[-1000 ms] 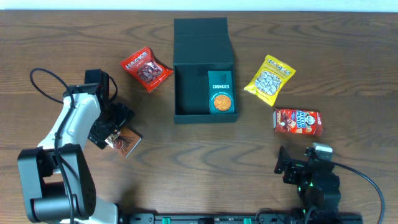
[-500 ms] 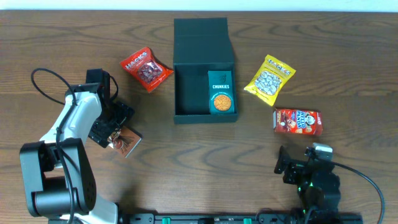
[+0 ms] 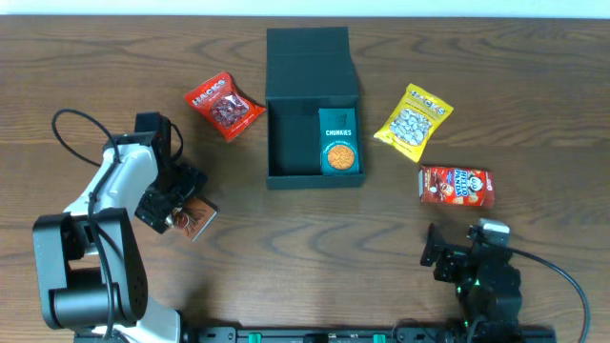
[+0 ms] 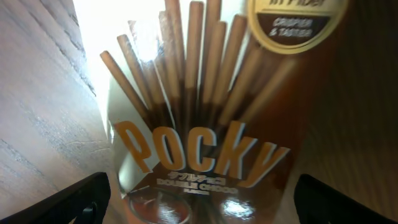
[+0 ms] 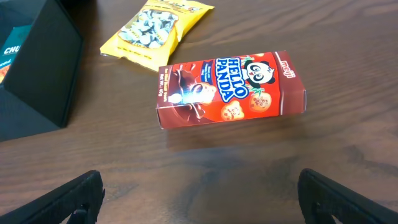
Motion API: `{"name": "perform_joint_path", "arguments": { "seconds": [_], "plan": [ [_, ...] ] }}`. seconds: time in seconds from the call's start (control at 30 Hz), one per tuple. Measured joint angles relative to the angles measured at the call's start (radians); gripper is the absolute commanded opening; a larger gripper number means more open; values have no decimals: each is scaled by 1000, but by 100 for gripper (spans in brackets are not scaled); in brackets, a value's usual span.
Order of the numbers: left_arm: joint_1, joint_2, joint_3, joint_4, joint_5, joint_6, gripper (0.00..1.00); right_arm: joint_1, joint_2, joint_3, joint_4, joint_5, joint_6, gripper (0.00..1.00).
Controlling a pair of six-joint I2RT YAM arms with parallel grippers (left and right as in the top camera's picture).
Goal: Pack container
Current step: 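Lower the left gripper and grasp the Pocky box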
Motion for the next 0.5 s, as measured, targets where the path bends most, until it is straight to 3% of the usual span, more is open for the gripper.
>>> {"name": "perform_joint_path", "arguments": {
  "seconds": [0.5],
  "plan": [
    [0,0,-26,40,-53,5,95,0,0,0,0,0,0,99]
  ]
}}
